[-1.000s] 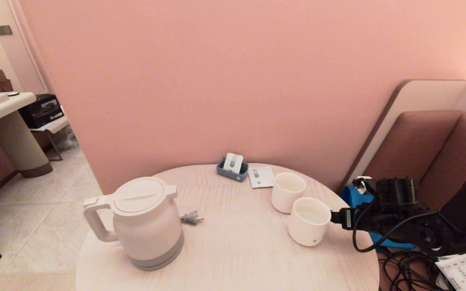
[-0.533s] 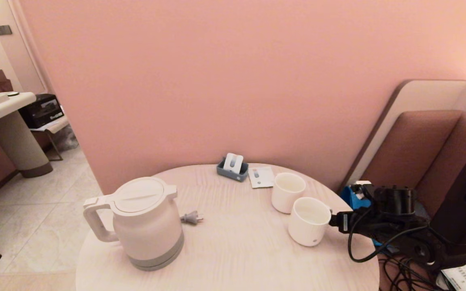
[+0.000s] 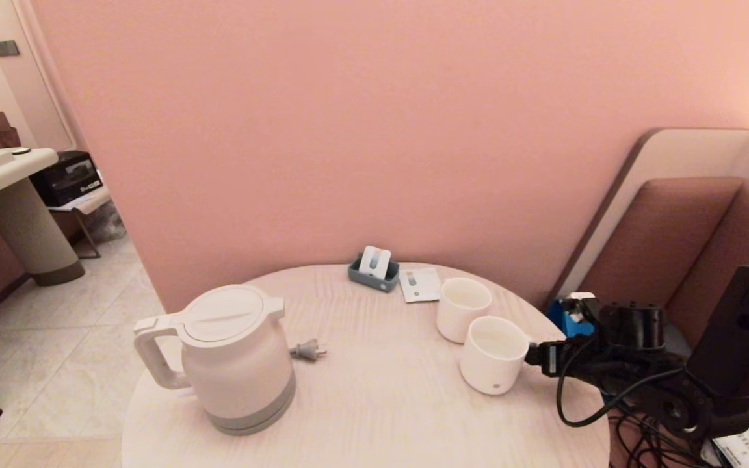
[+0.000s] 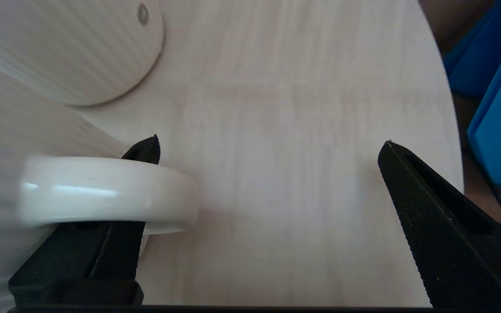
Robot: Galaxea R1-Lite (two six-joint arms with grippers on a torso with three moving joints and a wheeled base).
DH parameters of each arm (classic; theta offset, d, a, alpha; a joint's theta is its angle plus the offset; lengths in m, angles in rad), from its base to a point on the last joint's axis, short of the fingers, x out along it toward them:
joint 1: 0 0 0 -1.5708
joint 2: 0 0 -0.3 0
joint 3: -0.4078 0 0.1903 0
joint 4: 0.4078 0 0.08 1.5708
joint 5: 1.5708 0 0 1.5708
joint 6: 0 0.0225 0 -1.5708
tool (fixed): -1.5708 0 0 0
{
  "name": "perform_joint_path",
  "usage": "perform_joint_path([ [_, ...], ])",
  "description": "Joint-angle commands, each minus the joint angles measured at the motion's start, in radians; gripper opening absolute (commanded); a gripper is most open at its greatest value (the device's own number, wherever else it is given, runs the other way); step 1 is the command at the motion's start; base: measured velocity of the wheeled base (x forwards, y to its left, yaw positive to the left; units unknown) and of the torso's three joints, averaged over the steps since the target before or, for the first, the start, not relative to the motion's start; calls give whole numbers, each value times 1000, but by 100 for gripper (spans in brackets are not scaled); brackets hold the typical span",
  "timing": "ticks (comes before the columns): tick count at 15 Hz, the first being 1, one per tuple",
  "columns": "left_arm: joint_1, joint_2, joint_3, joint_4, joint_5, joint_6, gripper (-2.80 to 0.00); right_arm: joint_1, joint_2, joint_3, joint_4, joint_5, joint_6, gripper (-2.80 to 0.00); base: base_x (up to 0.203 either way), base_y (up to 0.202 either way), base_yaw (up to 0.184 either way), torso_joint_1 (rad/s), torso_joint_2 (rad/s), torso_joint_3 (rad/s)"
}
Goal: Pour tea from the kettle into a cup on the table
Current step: Pick up the cup
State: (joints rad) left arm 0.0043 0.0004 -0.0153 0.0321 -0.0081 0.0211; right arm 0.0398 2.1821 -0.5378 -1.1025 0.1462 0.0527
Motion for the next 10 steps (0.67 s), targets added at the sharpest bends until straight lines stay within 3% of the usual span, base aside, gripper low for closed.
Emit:
perform_joint_path([
  [1, 0, 0, 0, 0, 0, 0, -280, 0, 1, 9, -28, 0, 1, 0, 0, 0, 0, 0, 0, 0],
  [10, 1, 0, 0, 0, 0, 0, -280, 0, 7, 7, -33, 1, -1, 0, 0, 0, 0, 0, 0, 0],
])
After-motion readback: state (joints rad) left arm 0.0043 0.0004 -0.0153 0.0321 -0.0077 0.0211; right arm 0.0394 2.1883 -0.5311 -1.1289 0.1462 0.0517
